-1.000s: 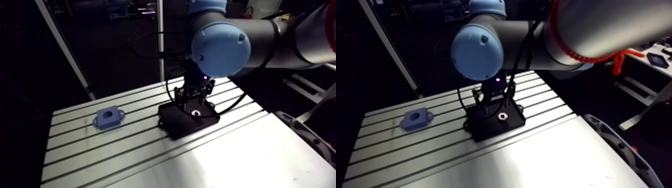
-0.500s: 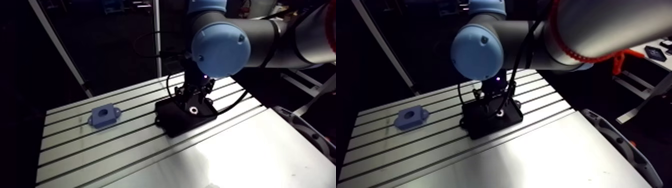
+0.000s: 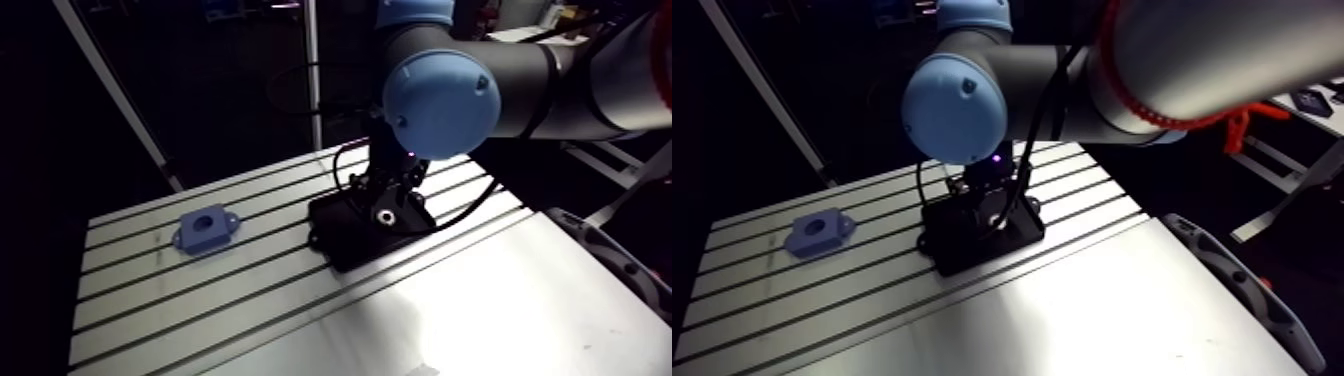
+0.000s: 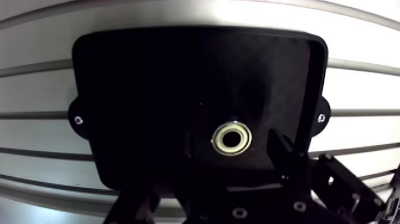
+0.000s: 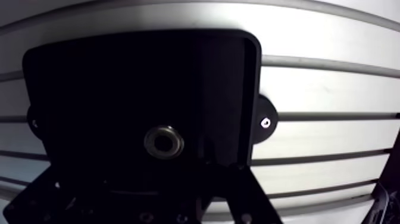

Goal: Pick up the bearing and press it into the housing until flush.

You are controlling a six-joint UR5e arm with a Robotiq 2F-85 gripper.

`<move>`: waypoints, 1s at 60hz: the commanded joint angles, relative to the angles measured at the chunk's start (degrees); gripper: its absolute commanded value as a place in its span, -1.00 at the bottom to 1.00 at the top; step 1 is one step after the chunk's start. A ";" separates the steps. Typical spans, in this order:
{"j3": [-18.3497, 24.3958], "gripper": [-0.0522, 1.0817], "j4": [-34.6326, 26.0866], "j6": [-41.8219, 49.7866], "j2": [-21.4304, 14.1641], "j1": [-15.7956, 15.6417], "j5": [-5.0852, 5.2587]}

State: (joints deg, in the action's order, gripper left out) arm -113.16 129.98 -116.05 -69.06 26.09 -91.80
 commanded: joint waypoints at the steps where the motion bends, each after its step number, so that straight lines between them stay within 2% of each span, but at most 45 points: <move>1: -0.09 -0.38 0.07 0.06 0.21 -0.07 -0.09; 13: -0.27 -0.37 0.07 0.16 0.73 -0.07 -0.09; 21: -0.36 -0.34 0.15 0.16 0.82 -0.07 -0.69; 60: -0.88 -0.15 0.15 0.08 0.57 -0.07 -0.70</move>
State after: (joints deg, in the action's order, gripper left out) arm -113.84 130.09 -115.98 -68.37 26.03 -92.50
